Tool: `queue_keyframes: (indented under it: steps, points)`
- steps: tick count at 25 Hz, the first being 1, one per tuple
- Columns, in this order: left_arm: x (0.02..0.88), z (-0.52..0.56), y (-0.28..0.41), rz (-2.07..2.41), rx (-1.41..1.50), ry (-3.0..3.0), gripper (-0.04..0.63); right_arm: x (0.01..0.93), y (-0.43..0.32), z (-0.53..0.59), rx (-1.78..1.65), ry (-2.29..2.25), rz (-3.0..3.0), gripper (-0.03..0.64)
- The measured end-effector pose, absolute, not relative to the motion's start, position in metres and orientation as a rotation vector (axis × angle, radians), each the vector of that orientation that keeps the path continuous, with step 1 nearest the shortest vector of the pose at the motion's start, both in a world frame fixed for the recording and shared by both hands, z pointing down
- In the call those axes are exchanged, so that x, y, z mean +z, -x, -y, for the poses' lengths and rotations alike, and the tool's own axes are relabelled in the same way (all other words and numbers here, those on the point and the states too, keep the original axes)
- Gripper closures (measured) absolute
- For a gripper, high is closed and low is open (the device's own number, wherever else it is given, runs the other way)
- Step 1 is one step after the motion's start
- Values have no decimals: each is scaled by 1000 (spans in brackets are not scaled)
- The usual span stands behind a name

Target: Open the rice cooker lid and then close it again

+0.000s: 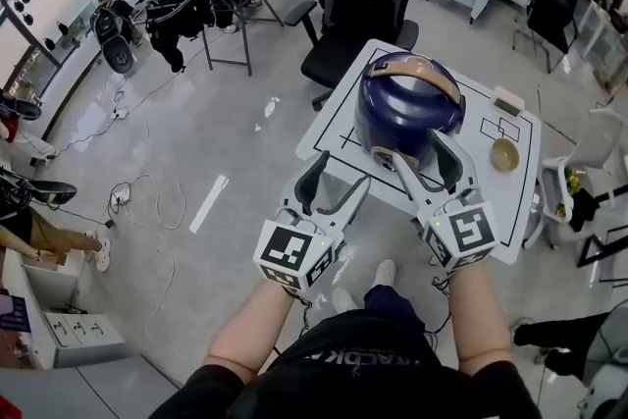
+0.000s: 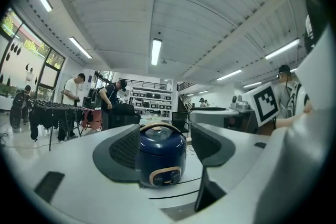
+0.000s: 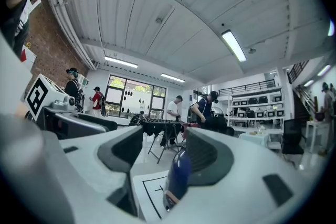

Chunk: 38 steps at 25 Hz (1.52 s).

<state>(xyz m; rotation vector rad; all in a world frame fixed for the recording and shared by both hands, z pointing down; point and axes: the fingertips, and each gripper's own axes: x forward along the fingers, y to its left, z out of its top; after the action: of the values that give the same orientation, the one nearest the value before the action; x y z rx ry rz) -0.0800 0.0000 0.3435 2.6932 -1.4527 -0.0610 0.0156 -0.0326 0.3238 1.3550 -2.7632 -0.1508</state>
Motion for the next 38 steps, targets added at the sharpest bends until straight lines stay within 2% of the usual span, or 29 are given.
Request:
queue_keyframes:
  steps: [13, 30, 38]
  points:
    - [344, 34, 87, 1448, -73, -2686, 304, 326, -24, 76, -187, -1384, 2706, 376]
    - [354, 136, 70, 1395, -53, -2674, 304, 353, -42, 175, -281, -1388, 2523, 376]
    - [354, 184, 46, 1368, -53, -2693, 304, 364, -54, 213, -492, -1313, 2347, 376]
